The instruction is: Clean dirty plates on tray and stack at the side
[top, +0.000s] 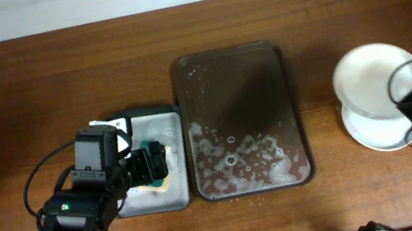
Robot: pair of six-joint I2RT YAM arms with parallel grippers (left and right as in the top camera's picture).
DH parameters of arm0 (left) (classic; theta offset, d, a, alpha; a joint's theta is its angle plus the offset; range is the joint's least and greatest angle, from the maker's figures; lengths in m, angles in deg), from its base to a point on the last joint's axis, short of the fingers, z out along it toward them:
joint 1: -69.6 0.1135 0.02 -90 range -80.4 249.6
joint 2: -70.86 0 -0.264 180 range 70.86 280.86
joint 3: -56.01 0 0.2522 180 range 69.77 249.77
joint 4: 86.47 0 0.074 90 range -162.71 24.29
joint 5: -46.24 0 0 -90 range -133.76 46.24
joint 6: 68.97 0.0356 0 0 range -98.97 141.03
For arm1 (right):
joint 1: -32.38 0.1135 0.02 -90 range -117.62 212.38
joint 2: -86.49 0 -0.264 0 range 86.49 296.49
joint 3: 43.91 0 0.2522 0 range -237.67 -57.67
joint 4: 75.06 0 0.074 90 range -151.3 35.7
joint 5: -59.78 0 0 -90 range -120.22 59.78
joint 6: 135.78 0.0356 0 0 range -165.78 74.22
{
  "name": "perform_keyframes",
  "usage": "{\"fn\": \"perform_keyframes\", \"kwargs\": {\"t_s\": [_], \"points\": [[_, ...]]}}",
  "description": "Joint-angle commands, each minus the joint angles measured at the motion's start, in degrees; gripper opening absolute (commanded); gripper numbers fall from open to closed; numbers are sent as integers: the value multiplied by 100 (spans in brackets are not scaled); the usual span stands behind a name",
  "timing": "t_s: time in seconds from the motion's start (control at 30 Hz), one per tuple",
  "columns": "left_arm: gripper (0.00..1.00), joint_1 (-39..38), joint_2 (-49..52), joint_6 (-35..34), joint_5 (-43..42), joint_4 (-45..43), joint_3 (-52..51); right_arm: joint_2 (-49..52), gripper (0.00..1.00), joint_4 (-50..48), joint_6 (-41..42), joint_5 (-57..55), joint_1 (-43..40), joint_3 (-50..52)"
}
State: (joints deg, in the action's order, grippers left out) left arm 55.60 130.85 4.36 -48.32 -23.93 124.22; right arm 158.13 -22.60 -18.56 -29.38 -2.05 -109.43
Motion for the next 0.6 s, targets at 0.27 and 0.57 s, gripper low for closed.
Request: {"fn": "perform_keyframes", "kwargs": {"t_s": [0.27,0.57], "points": [[99,17,-39,28,-61,-2,83,-339,81,997,-1502,2636,424,-1054],[99,17,-39,28,-61,-4,83,-3866,99,1235,-2293,2555,3580,-1379]]}}
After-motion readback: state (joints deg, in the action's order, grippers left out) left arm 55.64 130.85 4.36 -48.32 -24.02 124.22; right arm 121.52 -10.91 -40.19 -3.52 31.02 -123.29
